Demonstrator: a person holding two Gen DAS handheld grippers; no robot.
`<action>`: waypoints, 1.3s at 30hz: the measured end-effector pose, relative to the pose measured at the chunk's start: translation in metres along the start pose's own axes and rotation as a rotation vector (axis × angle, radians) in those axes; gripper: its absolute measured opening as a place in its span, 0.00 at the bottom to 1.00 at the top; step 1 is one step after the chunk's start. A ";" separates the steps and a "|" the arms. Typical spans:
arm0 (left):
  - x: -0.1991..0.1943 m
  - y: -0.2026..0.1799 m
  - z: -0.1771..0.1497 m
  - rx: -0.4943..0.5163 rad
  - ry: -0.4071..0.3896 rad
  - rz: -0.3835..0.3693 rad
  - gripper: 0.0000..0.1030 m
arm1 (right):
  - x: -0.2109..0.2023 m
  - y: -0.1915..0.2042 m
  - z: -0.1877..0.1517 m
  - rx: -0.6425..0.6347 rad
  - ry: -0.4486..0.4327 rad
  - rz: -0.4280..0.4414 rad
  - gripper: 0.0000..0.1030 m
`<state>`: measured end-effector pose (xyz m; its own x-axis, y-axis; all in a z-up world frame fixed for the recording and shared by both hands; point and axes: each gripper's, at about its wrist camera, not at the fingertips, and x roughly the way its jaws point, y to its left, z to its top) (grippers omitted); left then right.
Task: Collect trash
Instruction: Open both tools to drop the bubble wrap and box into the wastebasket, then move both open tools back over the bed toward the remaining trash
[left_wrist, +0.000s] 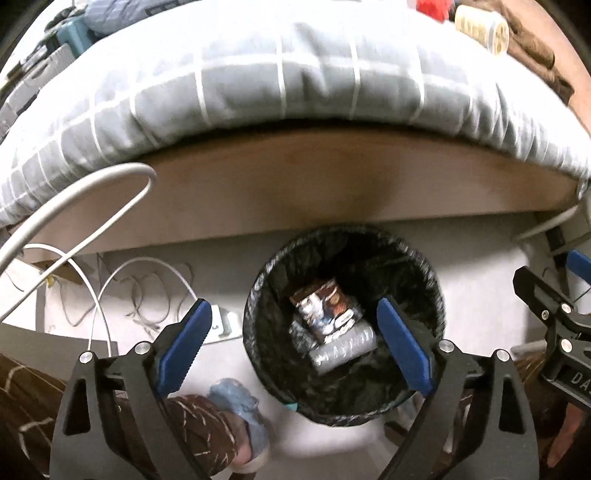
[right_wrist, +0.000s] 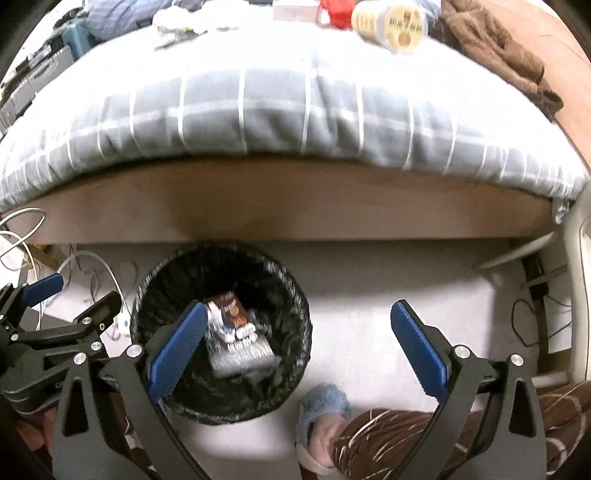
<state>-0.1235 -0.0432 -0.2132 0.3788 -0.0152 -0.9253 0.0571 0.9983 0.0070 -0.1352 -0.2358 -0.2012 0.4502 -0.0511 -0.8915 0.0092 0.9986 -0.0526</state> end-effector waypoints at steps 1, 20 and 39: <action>-0.006 0.003 0.004 -0.016 -0.018 0.000 0.88 | -0.008 -0.002 0.004 0.003 -0.027 -0.001 0.93; -0.105 0.009 0.080 -0.017 -0.282 -0.052 0.88 | -0.092 -0.031 0.066 0.043 -0.327 -0.030 0.93; -0.093 0.008 0.165 0.008 -0.330 -0.022 0.88 | -0.086 -0.069 0.156 0.052 -0.420 -0.073 0.93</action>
<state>-0.0062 -0.0433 -0.0650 0.6565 -0.0552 -0.7523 0.0752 0.9971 -0.0075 -0.0354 -0.2977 -0.0510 0.7708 -0.1219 -0.6253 0.0949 0.9925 -0.0766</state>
